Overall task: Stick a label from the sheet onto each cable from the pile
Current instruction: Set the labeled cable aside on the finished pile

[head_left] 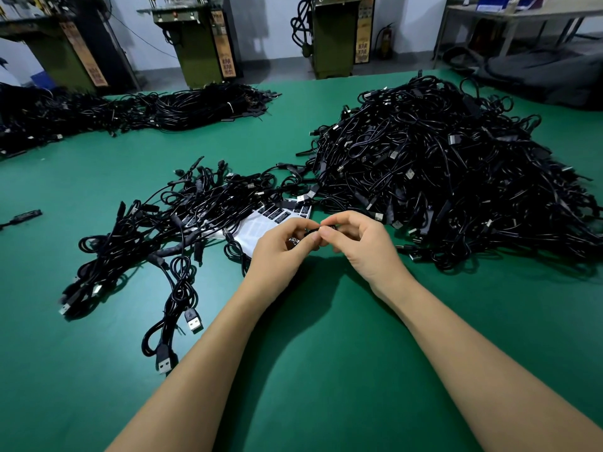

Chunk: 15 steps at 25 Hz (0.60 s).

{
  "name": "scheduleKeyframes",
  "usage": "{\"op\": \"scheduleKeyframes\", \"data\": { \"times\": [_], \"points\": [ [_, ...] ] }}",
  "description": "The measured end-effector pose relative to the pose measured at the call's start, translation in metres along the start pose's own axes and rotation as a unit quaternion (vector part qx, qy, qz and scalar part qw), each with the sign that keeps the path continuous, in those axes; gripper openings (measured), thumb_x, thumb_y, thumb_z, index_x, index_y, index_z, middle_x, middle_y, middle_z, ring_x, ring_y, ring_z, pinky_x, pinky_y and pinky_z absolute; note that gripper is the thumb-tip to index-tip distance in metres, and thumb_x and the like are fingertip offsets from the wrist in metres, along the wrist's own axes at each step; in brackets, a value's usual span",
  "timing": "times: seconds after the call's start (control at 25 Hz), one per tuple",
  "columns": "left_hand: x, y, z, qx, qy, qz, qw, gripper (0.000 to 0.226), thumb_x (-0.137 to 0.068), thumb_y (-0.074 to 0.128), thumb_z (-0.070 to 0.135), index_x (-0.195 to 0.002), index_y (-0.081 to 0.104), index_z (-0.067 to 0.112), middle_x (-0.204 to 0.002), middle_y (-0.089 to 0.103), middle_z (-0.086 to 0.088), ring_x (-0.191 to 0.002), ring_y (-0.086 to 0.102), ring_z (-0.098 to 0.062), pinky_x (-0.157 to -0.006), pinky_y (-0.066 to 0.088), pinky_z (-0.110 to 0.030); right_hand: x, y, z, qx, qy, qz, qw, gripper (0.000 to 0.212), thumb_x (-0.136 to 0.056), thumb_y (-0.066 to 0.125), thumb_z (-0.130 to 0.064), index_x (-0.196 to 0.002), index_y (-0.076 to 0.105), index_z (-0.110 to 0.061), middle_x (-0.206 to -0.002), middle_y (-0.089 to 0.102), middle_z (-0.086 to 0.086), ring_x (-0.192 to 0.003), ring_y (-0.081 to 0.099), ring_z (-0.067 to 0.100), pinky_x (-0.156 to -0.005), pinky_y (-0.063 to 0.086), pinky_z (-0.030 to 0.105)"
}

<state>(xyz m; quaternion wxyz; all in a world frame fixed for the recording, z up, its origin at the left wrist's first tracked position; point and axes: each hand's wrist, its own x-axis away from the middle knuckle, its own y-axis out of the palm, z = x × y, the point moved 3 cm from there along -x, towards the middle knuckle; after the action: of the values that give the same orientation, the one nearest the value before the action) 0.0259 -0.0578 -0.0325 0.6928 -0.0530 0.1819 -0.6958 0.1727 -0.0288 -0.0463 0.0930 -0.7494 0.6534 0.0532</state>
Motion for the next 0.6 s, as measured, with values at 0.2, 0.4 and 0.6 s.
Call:
{"op": "scheduleKeyframes", "data": {
  "times": [0.2, 0.4, 0.6],
  "points": [
    [0.0009, 0.0014, 0.0007, 0.003, -0.001, 0.002, 1.000, 0.006, -0.088, 0.068, 0.019, -0.093, 0.066, 0.020, -0.086, 0.070, -0.011, -0.073, 0.061, -0.026, -0.068, 0.046, -0.042, -0.0005, 0.0004, 0.0015, 0.018, 0.004, 0.022, 1.000, 0.013, -0.087, 0.068, -0.011, -0.079, 0.062, -0.020, -0.067, 0.070, 0.000, -0.067, 0.064, 0.009, -0.067, 0.049, 0.024],
    [-0.0025, 0.0019, -0.0031, 0.003, -0.023, 0.018, 1.000, 0.003, -0.090, 0.064, 0.016, -0.089, 0.067, 0.016, -0.076, 0.073, -0.002, -0.080, 0.067, -0.024, -0.083, 0.050, -0.045, -0.0003, 0.0016, 0.0005, 0.008, 0.024, 0.011, 1.000, 0.017, -0.094, 0.056, -0.003, -0.086, 0.060, -0.017, -0.072, 0.066, -0.003, -0.066, 0.064, 0.004, -0.063, 0.047, 0.016],
    [-0.0022, 0.0022, -0.0086, -0.016, -0.037, 0.031, 0.999, 0.011, -0.094, 0.058, 0.021, -0.088, 0.066, 0.024, -0.074, 0.072, 0.005, -0.056, 0.053, -0.002, -0.058, 0.040, -0.023, 0.0013, -0.0003, -0.0004, 0.006, 0.044, 0.012, 0.999, 0.016, -0.097, 0.048, -0.007, -0.092, 0.058, -0.017, -0.071, 0.069, -0.002, -0.057, 0.059, -0.006, -0.051, 0.040, 0.006]
  ]
}}
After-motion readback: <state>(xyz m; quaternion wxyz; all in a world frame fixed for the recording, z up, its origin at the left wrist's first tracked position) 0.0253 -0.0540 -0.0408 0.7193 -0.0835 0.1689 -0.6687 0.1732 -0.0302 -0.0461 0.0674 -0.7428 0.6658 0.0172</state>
